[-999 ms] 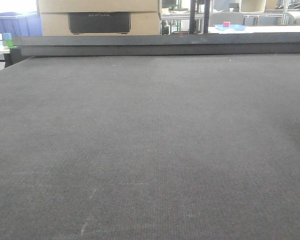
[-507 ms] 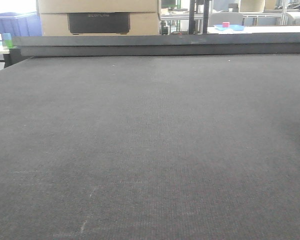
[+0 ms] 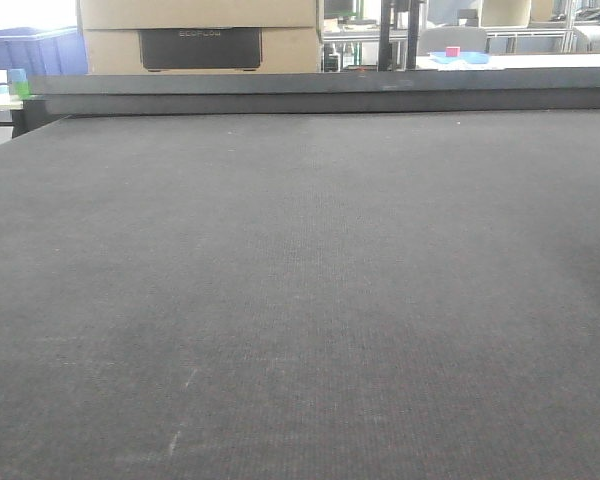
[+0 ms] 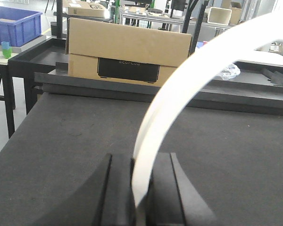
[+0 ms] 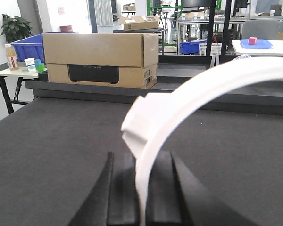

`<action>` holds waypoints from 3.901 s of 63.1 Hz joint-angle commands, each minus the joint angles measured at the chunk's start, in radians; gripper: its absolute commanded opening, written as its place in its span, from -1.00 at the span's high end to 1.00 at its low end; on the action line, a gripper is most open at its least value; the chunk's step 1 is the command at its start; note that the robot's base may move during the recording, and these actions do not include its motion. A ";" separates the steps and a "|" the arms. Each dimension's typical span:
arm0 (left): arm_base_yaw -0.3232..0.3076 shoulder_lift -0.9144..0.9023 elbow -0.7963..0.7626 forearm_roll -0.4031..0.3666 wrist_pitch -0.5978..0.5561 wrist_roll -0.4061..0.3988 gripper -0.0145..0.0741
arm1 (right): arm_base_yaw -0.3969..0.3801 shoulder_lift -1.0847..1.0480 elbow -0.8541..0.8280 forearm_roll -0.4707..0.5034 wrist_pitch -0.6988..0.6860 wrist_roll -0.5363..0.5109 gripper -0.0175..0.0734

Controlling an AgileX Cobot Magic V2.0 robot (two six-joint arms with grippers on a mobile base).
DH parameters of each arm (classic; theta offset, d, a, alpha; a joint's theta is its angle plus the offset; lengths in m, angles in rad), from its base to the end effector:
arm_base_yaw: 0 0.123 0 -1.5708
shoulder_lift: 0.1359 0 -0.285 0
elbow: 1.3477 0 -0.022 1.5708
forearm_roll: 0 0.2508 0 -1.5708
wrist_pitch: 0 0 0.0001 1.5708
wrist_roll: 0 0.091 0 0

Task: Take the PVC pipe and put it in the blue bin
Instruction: 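Hold the pipe in both grippers and drive back from the table, then drive along the aisle past the red table holding the pipe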

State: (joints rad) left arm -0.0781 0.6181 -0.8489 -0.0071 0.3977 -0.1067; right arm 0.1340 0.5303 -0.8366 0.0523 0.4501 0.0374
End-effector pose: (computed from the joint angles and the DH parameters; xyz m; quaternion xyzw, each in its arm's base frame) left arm 0.1139 -0.0092 0.4101 -0.0120 0.7346 -0.0658 0.6752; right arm 0.0889 0.0141 0.4104 -0.0258 0.7262 0.0831 0.6820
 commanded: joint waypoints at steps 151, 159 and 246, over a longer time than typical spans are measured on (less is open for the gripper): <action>0.002 -0.005 -0.001 -0.006 -0.028 -0.002 0.92 | 0.000 -0.007 -0.001 -0.005 -0.033 -0.005 0.98; 0.002 -0.005 -0.001 -0.006 -0.028 -0.002 0.92 | 0.000 -0.005 -0.001 -0.004 -0.033 -0.005 0.98; 0.002 -0.005 -0.001 -0.006 -0.029 -0.002 0.92 | 0.000 -0.007 -0.001 0.004 -0.033 -0.005 0.98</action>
State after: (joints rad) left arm -0.0781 0.6159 -0.8489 -0.0071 0.3958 -0.1067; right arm 0.1340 0.5244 -0.8360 0.0523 0.4454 0.0348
